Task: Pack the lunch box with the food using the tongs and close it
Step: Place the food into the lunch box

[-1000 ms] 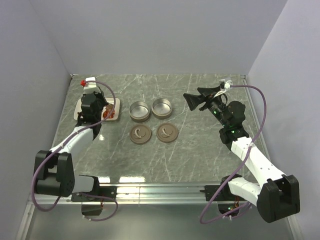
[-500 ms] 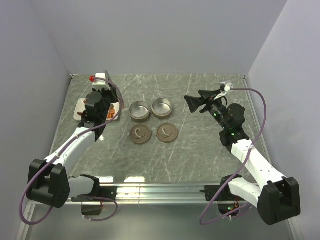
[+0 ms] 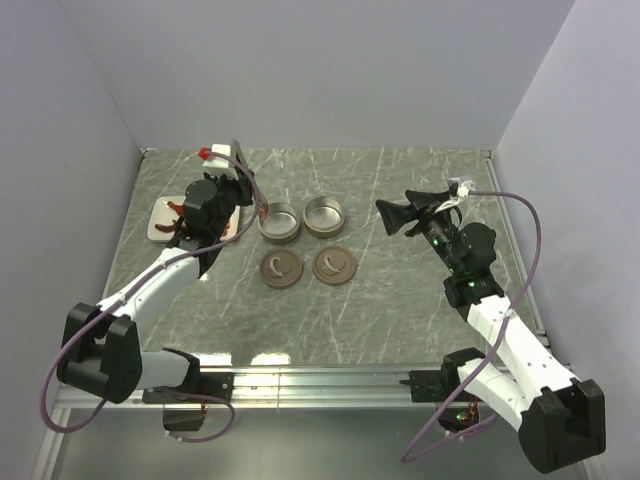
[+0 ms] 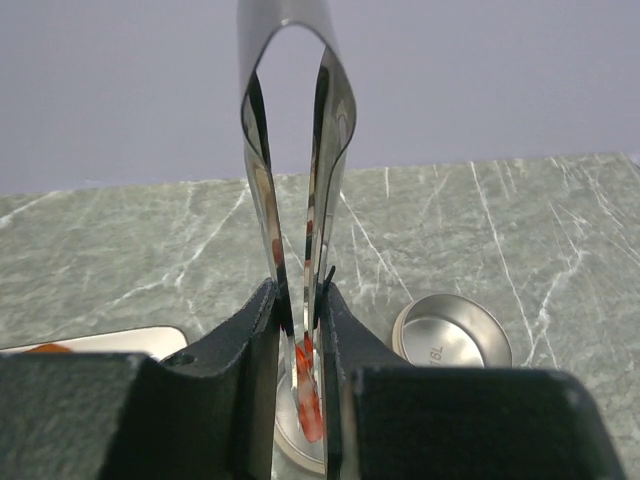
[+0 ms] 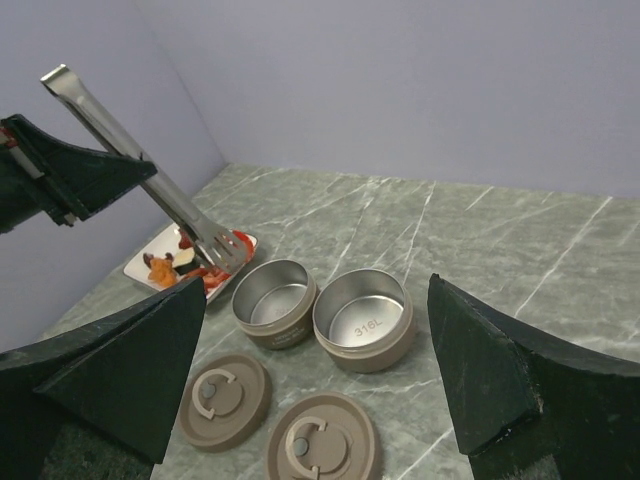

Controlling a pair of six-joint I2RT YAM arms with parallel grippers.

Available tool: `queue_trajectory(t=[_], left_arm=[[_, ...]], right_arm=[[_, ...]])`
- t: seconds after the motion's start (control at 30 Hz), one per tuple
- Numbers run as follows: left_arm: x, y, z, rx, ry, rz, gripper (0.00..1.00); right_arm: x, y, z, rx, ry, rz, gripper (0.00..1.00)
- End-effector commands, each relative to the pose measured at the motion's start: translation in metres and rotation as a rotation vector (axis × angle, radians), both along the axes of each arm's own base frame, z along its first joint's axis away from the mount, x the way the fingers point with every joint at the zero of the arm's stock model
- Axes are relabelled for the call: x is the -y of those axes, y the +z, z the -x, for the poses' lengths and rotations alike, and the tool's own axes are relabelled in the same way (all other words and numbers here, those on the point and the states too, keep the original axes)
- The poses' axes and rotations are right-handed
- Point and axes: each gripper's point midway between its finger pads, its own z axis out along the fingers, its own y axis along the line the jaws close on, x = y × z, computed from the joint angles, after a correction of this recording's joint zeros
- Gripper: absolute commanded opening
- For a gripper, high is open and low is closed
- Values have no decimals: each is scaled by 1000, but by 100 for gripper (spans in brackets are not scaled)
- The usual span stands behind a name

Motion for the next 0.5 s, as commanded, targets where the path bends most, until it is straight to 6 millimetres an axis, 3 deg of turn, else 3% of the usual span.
queue_trajectory(t=[0.0, 0.23, 0.4, 0.47], left_arm=[[16, 32, -9, 93, -51, 29, 17], [31, 20, -24, 68, -74, 24, 18], [35, 15, -26, 62, -70, 21, 41], [34, 13, -26, 58, -68, 18, 44]], right_arm=[[7, 6, 6, 37, -34, 0, 98], [10, 0, 10, 25, -49, 5, 98], [12, -5, 10, 19, -56, 6, 98], [13, -8, 10, 12, -62, 5, 98]])
